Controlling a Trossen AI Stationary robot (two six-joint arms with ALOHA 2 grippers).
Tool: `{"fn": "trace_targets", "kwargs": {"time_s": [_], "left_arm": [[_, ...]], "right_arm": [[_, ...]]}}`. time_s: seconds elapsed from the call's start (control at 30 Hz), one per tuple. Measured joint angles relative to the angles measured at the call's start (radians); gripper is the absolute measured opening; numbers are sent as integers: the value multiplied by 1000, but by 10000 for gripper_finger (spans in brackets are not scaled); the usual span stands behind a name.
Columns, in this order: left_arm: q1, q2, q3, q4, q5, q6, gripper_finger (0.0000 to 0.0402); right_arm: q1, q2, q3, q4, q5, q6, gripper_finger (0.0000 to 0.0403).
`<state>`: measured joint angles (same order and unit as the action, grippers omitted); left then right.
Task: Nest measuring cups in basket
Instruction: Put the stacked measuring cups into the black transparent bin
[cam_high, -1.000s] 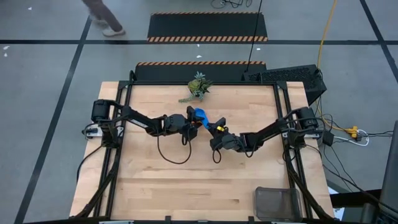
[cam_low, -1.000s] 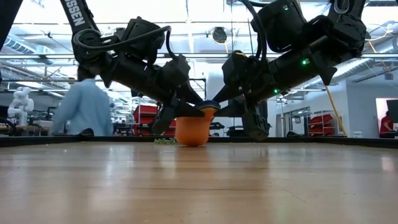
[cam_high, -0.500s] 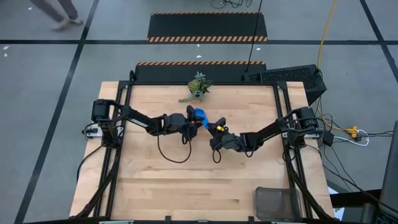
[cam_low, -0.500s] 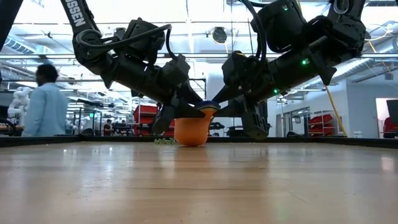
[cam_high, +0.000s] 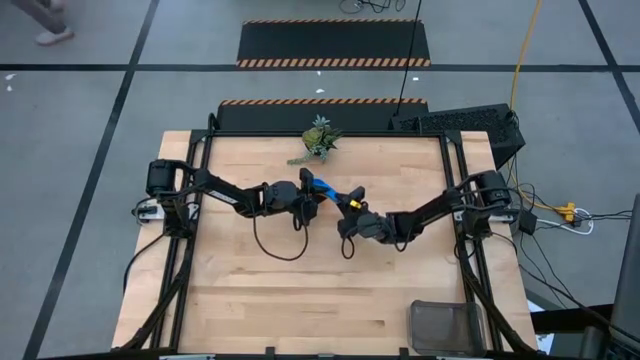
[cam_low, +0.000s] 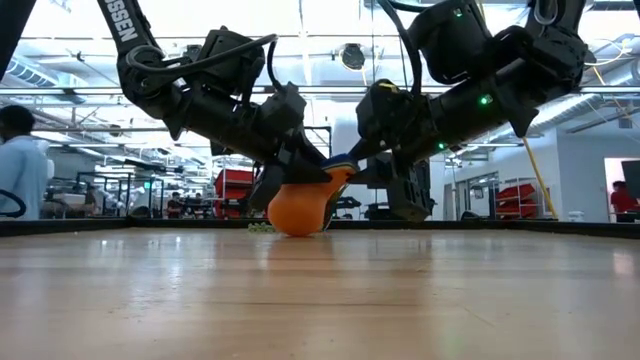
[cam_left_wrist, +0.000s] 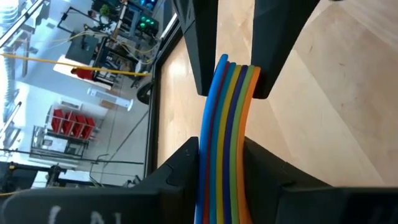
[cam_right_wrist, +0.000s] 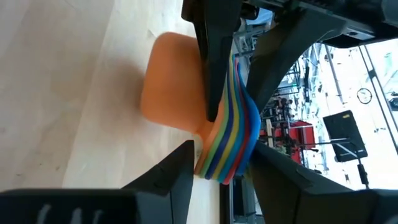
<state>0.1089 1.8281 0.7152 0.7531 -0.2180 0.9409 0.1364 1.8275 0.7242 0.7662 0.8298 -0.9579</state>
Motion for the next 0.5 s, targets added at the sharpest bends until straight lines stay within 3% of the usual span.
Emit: {"fn": "trace_targets", "kwargs": {"time_s": [0.3, 0.5], "left_arm": [[0, 1, 0, 4, 7, -27, 92], [0, 2, 0, 0, 6, -30, 92]], "right_arm": [[-4, 1, 0, 94, -17, -23, 182], [-24, 0, 0, 59, -30, -12, 190]]}}
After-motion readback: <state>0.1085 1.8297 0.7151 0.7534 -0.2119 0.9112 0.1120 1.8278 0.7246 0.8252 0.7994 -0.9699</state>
